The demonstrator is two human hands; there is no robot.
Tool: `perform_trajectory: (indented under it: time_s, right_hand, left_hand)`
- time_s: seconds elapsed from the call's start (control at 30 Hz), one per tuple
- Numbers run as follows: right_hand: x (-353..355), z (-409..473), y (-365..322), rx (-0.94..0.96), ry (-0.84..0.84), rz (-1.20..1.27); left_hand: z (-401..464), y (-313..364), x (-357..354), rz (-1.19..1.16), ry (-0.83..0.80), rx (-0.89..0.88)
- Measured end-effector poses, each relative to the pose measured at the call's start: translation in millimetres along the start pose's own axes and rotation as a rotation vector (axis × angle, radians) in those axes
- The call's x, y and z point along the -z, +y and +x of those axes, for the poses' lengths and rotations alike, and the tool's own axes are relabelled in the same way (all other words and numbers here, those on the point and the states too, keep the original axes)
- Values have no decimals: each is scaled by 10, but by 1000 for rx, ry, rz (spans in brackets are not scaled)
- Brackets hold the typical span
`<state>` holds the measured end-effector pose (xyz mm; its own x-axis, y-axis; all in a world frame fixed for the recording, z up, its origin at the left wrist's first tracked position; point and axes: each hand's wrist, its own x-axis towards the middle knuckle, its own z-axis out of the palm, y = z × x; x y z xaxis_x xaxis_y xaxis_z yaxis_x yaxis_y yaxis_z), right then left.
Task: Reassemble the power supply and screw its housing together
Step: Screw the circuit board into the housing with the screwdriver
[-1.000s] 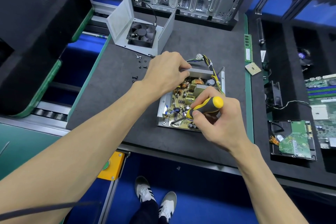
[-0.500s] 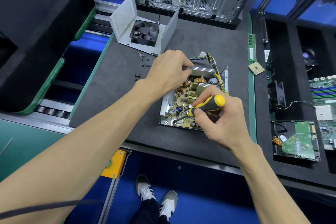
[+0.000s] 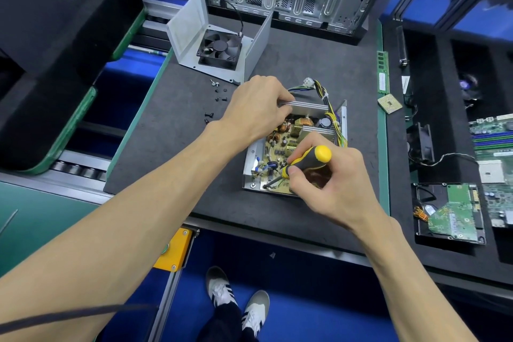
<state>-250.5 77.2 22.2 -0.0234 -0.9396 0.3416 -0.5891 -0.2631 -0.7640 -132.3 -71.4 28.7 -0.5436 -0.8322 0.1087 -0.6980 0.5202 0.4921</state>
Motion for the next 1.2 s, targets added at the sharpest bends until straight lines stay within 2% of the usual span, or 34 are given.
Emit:
perform_trajectory:
  time_s: [0.4, 0.57, 0.73, 0.8, 0.9, 0.97, 1.07, 1.2]
  right_hand:
    - [-14, 205, -191, 67, -16, -252]
    - [-54, 259, -251, 48, -46, -365]
    - [-141, 288, -314, 61, -30, -422]
    - [-171, 308, -299, -5, -54, -429]
    - [-195, 337, -270, -63, -134, -430]
    - [-199, 326, -280, -27, -113, -394]
    - [-147, 263, -284, -75, -123, -321]
    - [-15, 194, -214, -96, -203, 13]
  left_hand:
    - [7, 0, 16, 37, -10, -4]
    - [-31, -16, 186, 23, -143, -67]
    - [-263, 151, 744, -148, 79, -82]
    - [-471, 303, 959, -135, -19, -69]
    - [-727, 501, 1094, 97, -230, -122]
    - [-762, 532, 1118, 150, -278, -148]
    - [-782, 527, 1206, 107, -324, -164]
    - [-808, 514, 1253, 130, -393, -256]
